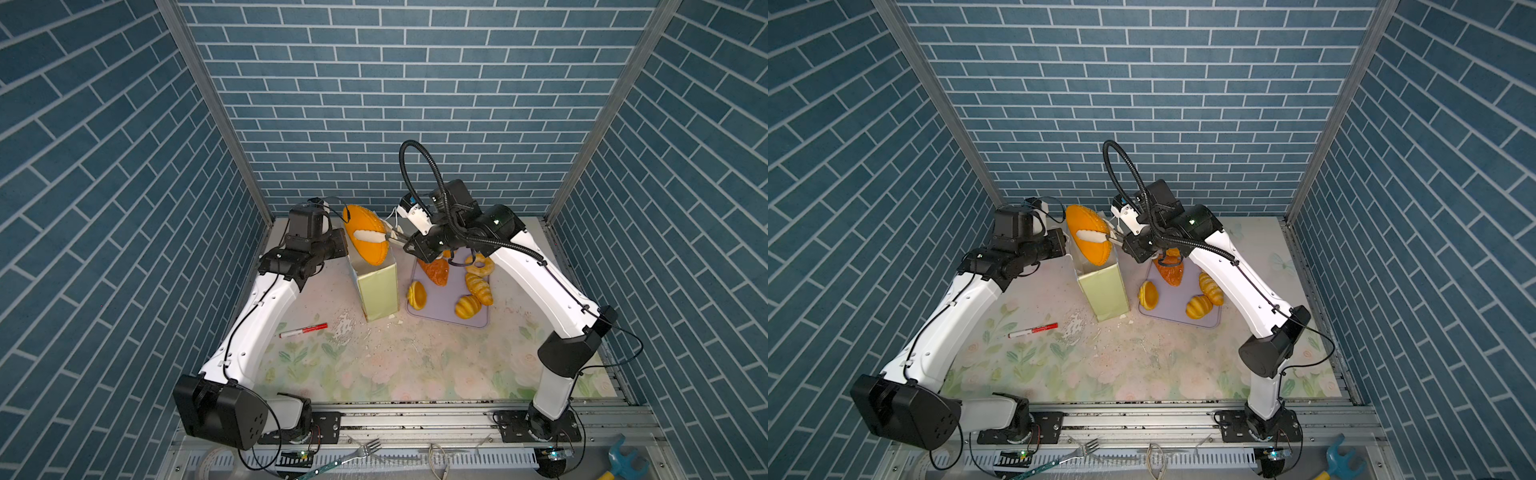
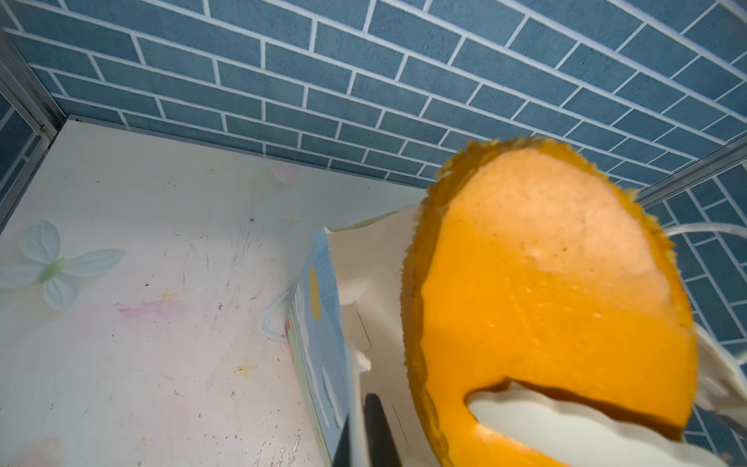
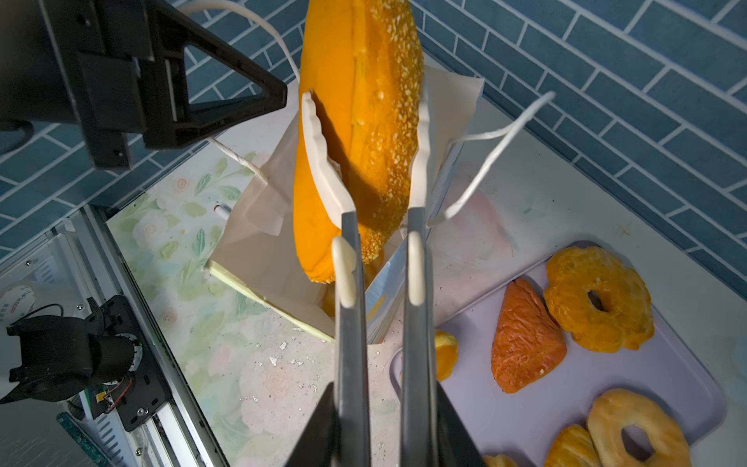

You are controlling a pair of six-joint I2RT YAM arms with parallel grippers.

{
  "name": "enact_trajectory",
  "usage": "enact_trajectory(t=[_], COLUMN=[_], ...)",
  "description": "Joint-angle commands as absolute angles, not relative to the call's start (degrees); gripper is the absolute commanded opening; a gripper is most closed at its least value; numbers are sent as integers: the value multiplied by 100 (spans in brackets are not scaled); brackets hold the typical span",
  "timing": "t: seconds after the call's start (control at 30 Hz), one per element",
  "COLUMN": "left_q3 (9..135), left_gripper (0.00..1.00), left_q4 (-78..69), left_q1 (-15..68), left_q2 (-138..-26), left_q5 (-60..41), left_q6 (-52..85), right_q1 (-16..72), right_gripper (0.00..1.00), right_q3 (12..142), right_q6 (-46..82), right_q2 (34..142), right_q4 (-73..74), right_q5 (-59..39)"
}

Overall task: Place the fake bread into the paper bag
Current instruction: 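Open the tongs above the bag to drop the sesame bun inside, then move the empty tongs back from the bag to the bread tray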

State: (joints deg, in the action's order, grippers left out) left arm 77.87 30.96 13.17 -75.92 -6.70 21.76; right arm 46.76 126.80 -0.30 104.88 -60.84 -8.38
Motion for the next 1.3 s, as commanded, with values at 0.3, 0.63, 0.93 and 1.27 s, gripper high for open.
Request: enact_trajectory(t=[0.3, 0.63, 0.93, 1.27], left_q3=[7839, 7910, 7975, 8275], left_gripper=[3, 3, 1, 0], left_q4=[3042, 3063, 3086, 3261], left_q1=[1336, 1336, 1336, 1327], left_q2=[-7515, -7577, -7646, -7787], left_q5=[-747, -782, -822, -797], left_q6=[2114, 2084, 2068, 1906], right_q1=[4752, 4781, 4703, 3515], right_gripper=[47, 51, 51, 51], right_q3=[13446, 13855, 13736, 12193], right_q6=[6, -184, -404, 253], right_q2=[10681, 10599, 10063, 8998], right_q4=[-6252, -6145, -5845, -5649], right_q5=[-536, -237, 686, 937])
